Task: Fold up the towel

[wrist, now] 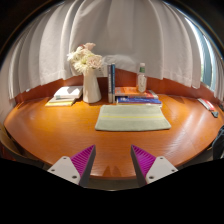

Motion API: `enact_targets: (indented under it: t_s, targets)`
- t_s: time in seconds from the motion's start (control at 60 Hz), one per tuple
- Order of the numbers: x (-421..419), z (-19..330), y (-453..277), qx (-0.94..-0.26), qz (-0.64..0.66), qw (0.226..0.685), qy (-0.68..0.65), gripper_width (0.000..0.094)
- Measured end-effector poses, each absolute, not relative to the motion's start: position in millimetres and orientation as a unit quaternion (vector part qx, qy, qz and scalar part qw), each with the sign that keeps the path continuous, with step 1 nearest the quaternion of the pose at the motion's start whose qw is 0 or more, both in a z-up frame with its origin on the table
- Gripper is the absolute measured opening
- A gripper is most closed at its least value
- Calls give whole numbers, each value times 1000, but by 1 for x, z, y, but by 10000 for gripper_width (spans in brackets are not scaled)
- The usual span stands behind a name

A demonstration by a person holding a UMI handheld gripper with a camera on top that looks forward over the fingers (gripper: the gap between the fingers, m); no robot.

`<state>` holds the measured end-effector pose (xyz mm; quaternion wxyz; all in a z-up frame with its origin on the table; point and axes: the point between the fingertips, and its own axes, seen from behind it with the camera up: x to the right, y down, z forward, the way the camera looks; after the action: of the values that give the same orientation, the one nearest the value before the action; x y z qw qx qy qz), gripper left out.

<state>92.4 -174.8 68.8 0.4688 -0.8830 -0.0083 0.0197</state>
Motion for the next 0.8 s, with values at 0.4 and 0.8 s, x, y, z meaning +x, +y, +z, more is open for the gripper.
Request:
enact_targets:
  t_s: [0.4,0.8]
  targets:
    - [35,21,32,-897,2,441,-29,685]
    - [60,-10,65,-902,-26,430,-21,62]
